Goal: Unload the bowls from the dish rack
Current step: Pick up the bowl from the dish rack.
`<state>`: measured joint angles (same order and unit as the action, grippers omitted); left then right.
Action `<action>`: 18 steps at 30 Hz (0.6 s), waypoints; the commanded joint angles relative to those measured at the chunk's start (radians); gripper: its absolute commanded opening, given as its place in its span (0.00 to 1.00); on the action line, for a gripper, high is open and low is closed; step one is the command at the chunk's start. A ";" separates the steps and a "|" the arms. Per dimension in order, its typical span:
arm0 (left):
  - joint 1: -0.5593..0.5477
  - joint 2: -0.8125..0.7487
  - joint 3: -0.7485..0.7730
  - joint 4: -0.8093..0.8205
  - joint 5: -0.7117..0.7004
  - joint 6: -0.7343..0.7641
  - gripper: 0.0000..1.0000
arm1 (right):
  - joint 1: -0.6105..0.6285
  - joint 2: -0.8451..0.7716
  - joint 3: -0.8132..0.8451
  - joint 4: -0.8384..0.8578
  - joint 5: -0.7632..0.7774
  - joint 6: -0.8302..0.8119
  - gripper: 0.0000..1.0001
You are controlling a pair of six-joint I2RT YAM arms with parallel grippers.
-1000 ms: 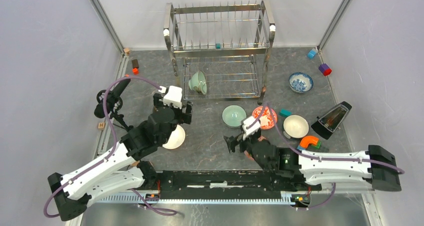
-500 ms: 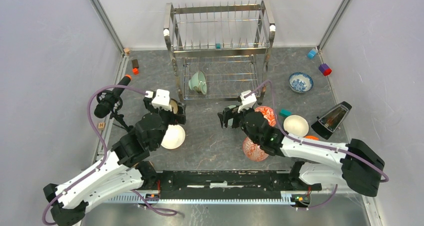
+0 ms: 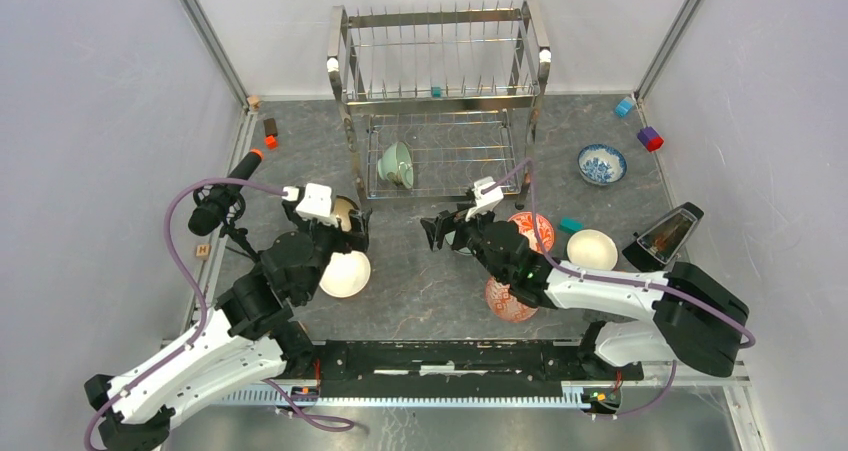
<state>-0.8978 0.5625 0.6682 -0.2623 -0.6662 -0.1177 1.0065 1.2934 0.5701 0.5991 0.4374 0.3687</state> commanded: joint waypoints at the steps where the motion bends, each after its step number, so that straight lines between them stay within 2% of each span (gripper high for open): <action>1: 0.004 0.006 -0.016 0.040 0.026 0.041 0.94 | -0.001 0.018 0.048 0.073 -0.050 -0.040 0.96; 10: 0.004 -0.002 -0.039 0.086 0.027 0.084 0.94 | 0.000 -0.008 0.073 0.046 0.006 -0.089 0.97; 14: 0.004 -0.001 -0.042 0.084 0.022 0.093 0.94 | -0.004 -0.002 0.036 0.133 -0.004 -0.101 0.97; 18: 0.003 0.003 -0.047 0.089 0.018 0.103 0.94 | -0.029 0.044 0.115 0.030 -0.037 -0.043 0.97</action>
<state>-0.8978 0.5667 0.6258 -0.2272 -0.6453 -0.0654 1.0027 1.3071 0.6060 0.6525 0.4259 0.2916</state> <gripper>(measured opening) 0.939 0.971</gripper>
